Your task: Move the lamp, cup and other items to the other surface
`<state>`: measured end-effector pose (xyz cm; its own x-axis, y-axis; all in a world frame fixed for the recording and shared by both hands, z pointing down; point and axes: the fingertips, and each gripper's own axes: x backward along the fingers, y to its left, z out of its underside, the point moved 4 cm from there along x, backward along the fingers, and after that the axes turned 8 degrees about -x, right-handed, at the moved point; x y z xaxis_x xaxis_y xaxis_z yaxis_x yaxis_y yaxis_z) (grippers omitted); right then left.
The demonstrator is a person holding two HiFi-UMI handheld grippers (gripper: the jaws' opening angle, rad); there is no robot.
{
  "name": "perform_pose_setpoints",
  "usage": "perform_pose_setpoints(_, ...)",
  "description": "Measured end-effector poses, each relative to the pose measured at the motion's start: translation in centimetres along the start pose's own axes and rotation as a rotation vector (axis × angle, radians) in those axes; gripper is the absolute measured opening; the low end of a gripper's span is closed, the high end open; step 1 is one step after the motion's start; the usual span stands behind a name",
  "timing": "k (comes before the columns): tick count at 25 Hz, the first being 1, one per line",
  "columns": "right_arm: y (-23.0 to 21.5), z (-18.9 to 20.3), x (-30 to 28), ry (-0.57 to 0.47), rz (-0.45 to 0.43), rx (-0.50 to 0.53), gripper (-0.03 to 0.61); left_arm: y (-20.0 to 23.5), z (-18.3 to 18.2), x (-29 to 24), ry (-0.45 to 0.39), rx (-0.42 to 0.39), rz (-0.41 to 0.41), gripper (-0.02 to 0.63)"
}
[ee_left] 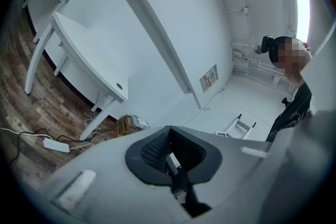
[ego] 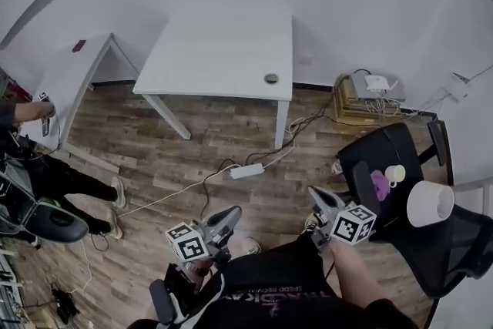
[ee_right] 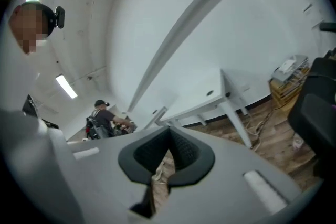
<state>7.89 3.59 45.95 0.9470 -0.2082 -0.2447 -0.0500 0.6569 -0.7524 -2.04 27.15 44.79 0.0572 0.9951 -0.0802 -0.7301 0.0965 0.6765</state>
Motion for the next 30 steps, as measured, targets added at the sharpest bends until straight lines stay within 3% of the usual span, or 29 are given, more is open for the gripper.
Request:
perform_pose_setpoints(5, 10.1, 5.9, -5.8, 0.170, -0.266, -0.003, 0.003, 0.9, 0.2, 4.7, -0.050, 0.006, -0.049, -0.002)
perform_pose_setpoints(9, 13.5, 11.1, -6.8, 0.375, -0.366, 0.066, 0.003, 1.0, 0.1, 6.4, -0.073, 0.003, -0.056, -0.002)
perform_pose_setpoints(13, 13.9, 12.5, -7.1, 0.469, -0.390, 0.109, 0.003, 0.9, 0.2, 6.7, -0.092, 0.007, -0.048, -0.002)
perform_pose_setpoints(30, 12.7, 11.1, -5.9, 0.427, -0.366, 0.111, 0.003, 1.4, -0.4, 4.5, -0.086, 0.024, -0.024, -0.002)
